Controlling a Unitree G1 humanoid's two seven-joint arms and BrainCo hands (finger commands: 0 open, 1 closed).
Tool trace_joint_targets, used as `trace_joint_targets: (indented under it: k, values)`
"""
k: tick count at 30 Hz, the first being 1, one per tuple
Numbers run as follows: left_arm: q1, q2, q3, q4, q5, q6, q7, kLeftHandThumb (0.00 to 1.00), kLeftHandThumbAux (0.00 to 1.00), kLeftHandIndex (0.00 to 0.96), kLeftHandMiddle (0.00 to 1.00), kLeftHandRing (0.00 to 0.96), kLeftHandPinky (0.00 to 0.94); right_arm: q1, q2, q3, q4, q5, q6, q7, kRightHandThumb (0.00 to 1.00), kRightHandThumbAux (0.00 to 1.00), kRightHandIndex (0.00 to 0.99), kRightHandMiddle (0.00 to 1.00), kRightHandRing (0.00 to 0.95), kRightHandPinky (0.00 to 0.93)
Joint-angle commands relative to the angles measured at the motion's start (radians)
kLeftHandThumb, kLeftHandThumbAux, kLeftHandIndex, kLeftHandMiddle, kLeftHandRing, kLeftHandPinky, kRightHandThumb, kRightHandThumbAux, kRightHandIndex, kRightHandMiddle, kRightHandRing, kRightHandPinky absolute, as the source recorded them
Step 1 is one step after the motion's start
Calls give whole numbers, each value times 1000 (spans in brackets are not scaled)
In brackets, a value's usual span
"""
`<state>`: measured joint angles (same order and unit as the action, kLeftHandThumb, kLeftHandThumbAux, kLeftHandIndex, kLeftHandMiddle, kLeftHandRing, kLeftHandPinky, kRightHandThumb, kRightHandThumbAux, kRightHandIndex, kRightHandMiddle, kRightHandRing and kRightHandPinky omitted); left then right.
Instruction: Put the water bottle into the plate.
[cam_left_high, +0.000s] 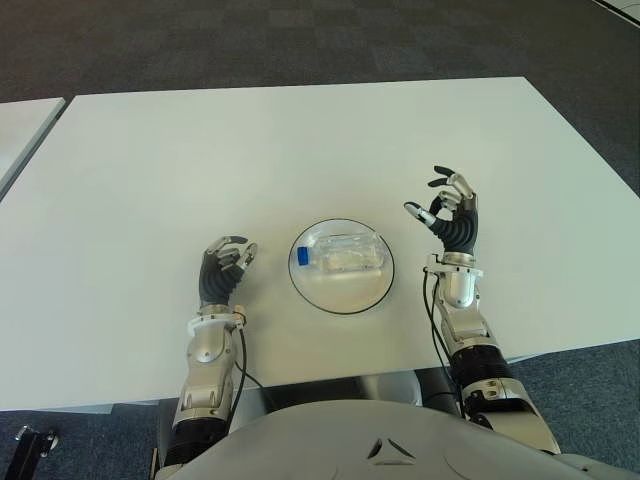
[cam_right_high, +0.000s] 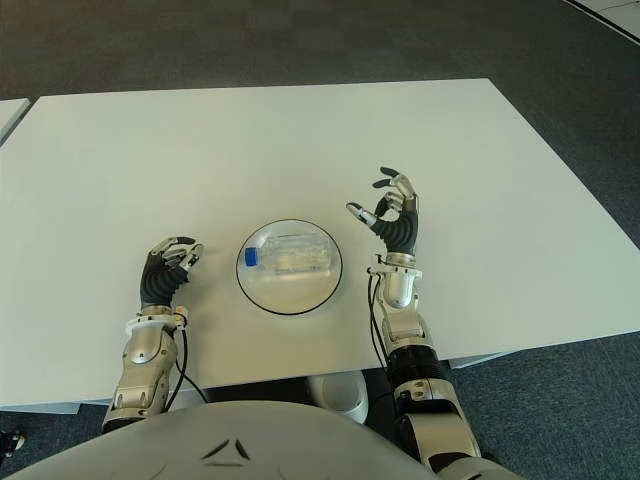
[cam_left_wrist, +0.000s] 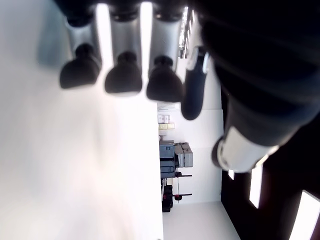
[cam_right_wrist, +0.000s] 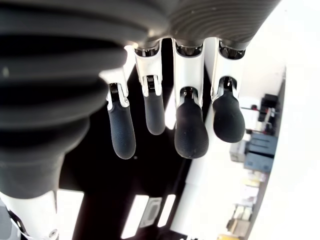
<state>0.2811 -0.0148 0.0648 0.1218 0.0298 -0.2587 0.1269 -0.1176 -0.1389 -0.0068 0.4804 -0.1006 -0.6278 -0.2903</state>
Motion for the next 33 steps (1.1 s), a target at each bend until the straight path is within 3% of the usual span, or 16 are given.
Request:
trace_joint_targets:
  k: [1,11,20,33]
  values:
    - [1,-1,0,7,8,5,1,702,721,436,845,843,810,8,4,-20,23,73,-12,95,704,726,439,760,750,752]
    - [-4,-5,2,21,18,-11,10,702,720,437,850,847,816,38,11,-51,26,131,0,214,703,726,440,774,759,748]
    - [-7,-5,4,30,19,-22,10,702,720,437,851,848,809,71,20,-61,51,96,19,214,700,728,439,783,768,761]
    - [-3,-3,9,28,21,-21,9,701,720,437,852,849,809,126,51,-64,17,97,128,205,699,729,440,789,775,747]
